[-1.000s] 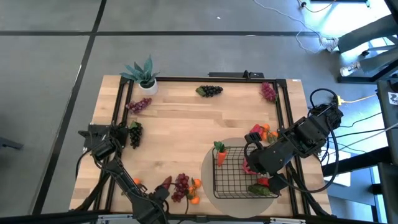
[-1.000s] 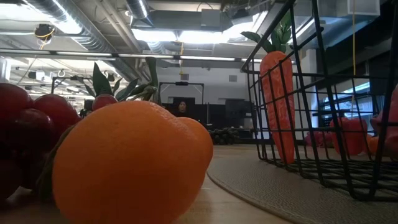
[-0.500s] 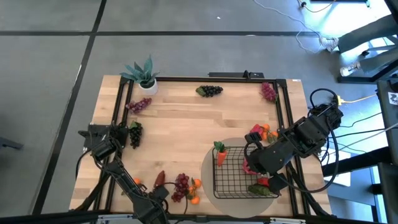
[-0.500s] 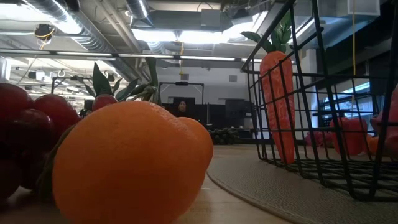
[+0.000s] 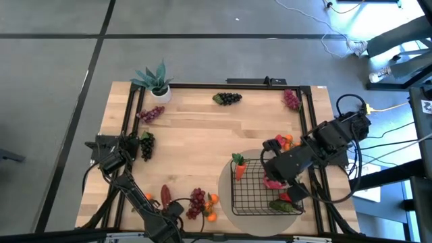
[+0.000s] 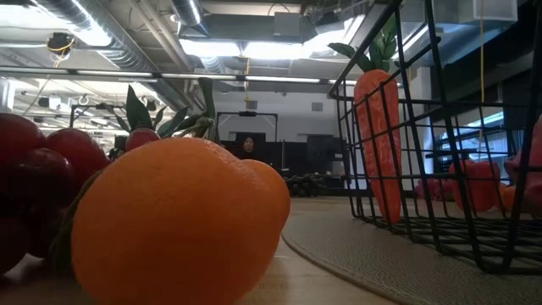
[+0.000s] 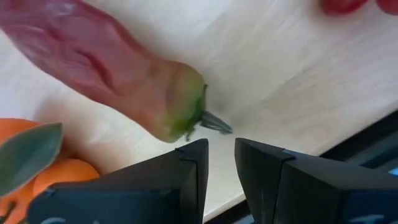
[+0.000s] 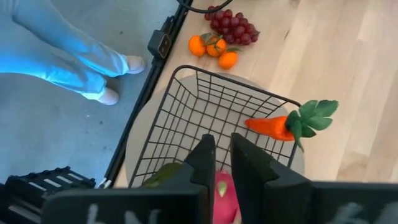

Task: Build produce basket
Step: Put the bottom left pepper into the wire basket

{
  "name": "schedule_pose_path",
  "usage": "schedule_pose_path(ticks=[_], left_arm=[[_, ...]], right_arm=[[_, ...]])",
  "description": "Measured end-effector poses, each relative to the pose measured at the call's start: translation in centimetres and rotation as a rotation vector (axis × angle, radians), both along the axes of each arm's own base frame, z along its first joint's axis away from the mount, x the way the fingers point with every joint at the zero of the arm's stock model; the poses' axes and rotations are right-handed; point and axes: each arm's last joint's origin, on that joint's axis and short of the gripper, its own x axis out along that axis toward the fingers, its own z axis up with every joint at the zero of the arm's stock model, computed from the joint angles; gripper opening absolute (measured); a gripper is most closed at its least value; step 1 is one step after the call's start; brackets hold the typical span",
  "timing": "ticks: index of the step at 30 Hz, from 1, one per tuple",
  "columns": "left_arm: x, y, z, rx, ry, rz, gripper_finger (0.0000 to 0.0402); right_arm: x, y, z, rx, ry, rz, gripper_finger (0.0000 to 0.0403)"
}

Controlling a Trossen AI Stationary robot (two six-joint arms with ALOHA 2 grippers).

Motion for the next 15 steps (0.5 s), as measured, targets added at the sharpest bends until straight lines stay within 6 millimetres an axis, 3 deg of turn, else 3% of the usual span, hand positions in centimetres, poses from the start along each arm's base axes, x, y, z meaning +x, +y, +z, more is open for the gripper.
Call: schedule_pose_path(ticks=[9,15], left_arm=[[0.7,-0.2,1.9,0.027,-0.068,0.004,0.0069],[0.9,-0.1,1.9,0.028,-0.071,0.01,0.0069]], right_arm=[[0.3,-0.5,0.0,0.016,0.009,0.014,0.0038],[0.3,-0.5,0.0,0.007,0.001,0.054,0.0038]])
